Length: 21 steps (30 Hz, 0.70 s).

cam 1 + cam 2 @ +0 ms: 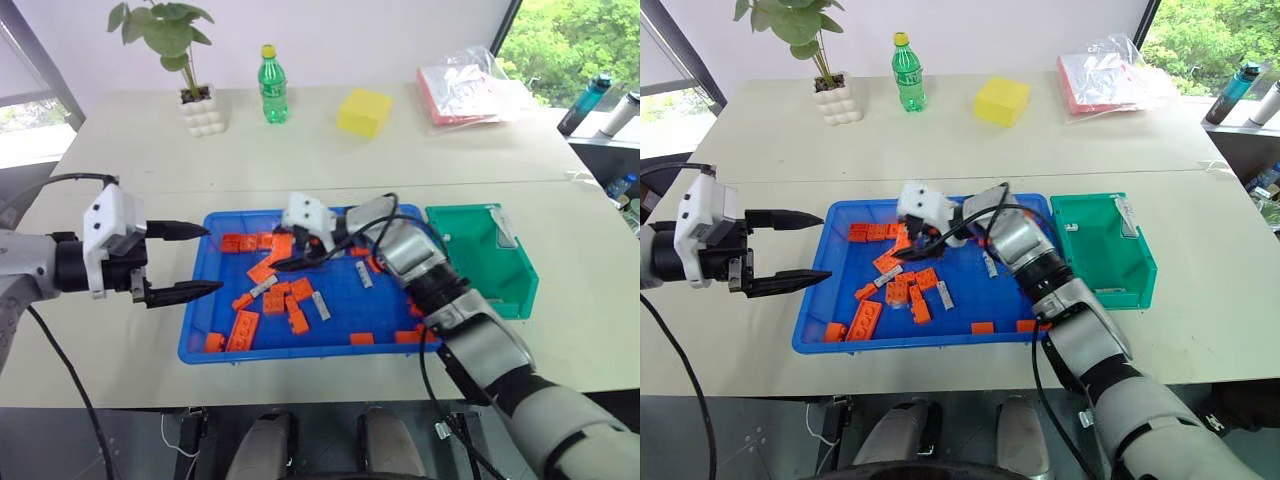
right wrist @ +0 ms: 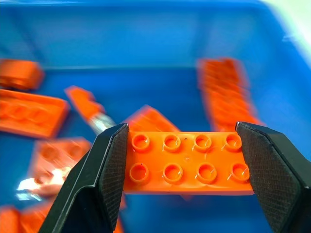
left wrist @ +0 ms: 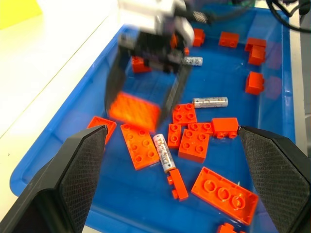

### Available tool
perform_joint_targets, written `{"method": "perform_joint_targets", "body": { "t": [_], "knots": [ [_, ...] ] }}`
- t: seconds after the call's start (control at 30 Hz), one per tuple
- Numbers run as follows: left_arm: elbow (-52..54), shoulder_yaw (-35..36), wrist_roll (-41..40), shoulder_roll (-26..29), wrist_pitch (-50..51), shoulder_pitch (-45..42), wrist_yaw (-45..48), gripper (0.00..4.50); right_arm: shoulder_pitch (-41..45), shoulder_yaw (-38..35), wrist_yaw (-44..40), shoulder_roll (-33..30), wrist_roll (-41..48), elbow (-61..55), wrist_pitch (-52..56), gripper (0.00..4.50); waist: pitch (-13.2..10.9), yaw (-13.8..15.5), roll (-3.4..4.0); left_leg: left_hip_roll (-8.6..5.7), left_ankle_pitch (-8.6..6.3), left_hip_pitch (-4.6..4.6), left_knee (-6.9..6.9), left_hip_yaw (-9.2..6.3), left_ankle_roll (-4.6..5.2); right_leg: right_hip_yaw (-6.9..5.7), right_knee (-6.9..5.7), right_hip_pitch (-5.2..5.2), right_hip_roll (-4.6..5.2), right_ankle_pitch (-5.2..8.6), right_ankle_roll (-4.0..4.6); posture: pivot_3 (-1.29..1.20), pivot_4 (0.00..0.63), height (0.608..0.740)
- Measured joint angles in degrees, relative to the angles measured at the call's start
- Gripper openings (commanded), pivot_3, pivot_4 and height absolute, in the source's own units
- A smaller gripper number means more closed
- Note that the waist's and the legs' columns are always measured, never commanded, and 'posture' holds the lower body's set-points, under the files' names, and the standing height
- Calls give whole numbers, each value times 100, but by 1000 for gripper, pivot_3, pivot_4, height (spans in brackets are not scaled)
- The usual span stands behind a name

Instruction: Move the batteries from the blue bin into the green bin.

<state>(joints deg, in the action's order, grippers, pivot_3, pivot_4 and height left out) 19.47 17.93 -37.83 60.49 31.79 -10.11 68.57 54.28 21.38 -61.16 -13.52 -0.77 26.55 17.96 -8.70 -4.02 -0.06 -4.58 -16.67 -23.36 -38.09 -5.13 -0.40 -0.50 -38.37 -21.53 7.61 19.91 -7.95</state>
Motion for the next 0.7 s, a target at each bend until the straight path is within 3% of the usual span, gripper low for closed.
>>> {"method": "perform_joint_targets", "body": {
  "t": [0.1, 0.13, 0.33, 0.53, 0.7],
  "knots": [
    [-120, -96, 56, -1, -59, -29, 15, 4500, -204, -253, -4, -462, 5, -188, 138, 4338, 0, 3, 0, -2, 0, 0, 0, 0, 0, 0, 1, 4, 2, 0, 0, 0, 150, 728],
    [-154, -118, 82, -1, -88, -50, 18, 4500, -323, -264, -35, -560, 14, -258, 183, 4438, 0, -1, 0, -2, 0, 0, 0, 0, 0, 1, 1, 3, 1, 0, 0, 0, 150, 728],
    [-176, -155, 110, -39, -138, -161, 10, 4500, -528, -216, 70, -525, -18, -376, 169, 4438, -3, -40, 5, 4, 0, -1, 7, 14, 0, 4, 0, -7, 0, 0, 0, 0, 150, 728],
    [-159, -181, 111, -96, -138, -151, -2, 4500, -203, -212, -149, -105, 236, -686, 284, 4438, -3, -8, 5, 3, 0, -1, 5, 10, 0, 4, 0, -5, 0, 0, 0, 0, 150, 728],
    [-131, -174, 111, -96, -139, -81, 18, 4500, -55, 330, -626, 128, 205, -695, 404, 4438, -2, -5, 4, 0, 0, -1, 1, 2, 0, 3, 0, -3, 0, 0, 0, 0, 150, 728]
  ]
}}
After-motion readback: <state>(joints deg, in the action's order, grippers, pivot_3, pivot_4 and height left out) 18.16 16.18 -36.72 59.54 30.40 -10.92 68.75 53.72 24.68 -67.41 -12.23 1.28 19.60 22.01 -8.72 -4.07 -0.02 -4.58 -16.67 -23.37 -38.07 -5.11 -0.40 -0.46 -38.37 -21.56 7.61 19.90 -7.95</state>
